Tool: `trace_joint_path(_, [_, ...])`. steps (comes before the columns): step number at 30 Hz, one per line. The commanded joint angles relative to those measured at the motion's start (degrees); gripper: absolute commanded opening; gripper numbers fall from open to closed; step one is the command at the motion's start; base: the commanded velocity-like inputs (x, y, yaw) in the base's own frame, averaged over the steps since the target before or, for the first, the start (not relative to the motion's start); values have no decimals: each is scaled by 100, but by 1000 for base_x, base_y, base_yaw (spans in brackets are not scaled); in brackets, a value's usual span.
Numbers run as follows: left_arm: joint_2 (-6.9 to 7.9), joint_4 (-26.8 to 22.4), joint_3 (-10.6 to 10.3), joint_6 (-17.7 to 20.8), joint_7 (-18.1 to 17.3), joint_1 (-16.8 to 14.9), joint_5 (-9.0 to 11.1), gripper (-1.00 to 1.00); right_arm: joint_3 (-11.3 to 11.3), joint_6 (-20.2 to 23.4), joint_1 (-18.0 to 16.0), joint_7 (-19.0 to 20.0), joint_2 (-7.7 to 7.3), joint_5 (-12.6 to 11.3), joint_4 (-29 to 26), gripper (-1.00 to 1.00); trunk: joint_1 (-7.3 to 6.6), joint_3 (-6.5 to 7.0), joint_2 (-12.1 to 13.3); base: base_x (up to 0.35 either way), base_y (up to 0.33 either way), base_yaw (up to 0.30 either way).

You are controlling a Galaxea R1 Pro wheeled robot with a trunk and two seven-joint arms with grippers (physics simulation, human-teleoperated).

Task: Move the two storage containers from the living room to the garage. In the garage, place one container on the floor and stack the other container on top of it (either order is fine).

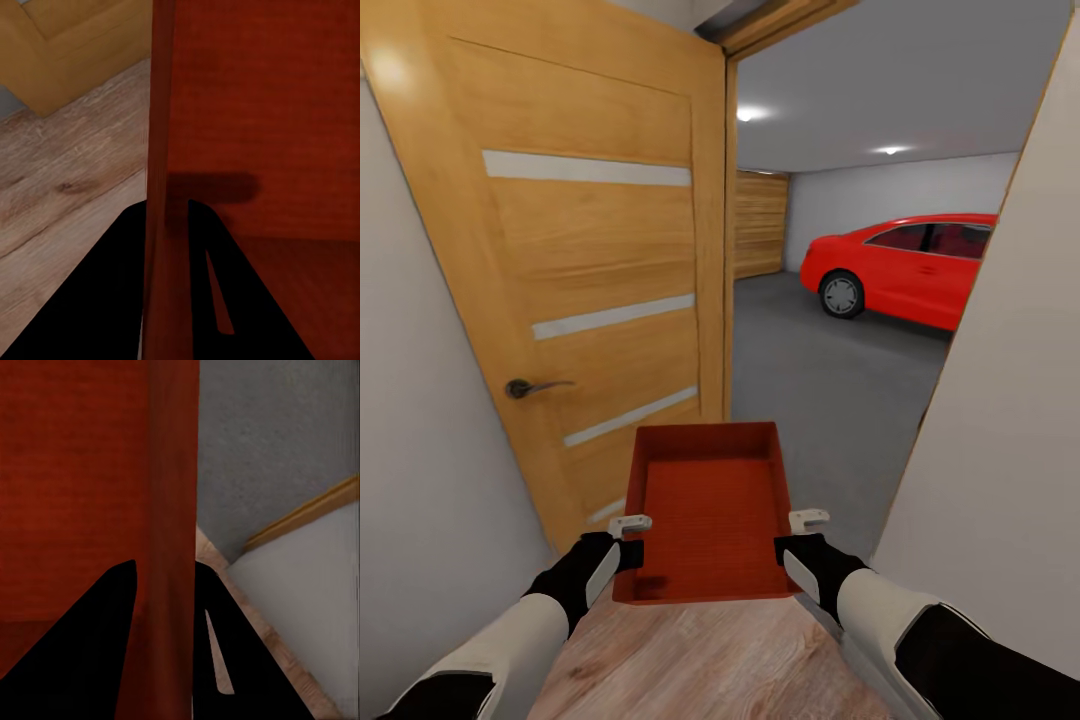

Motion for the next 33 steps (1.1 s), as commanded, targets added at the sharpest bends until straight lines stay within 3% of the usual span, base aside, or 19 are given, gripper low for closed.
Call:
trace_joint_path(1, [-51, 0, 16, 48, 74, 1, -90, -100, 19, 43, -9, -31, 55, 177, -28, -100, 4, -13, -14, 0, 0, -241])
trace_joint_path(10, [-51, 0, 16, 50, 74, 1, -90, -100, 19, 43, -9, -31, 55, 177, -27, -100, 4, -13, -14, 19, 27, -198])
trace_joint_path(23, [-51, -1, -12, 55, 71, 1, -90, -100, 19, 43, -9, -31, 55, 177, -28, -100, 4, -13, -14, 172, 262, -8])
trace_joint_path(33, [-51, 1, -68, 48, 74, 1, -90, -100, 19, 43, -9, -31, 55, 177, -27, -100, 4, -13, -14, 169, 212, -207])
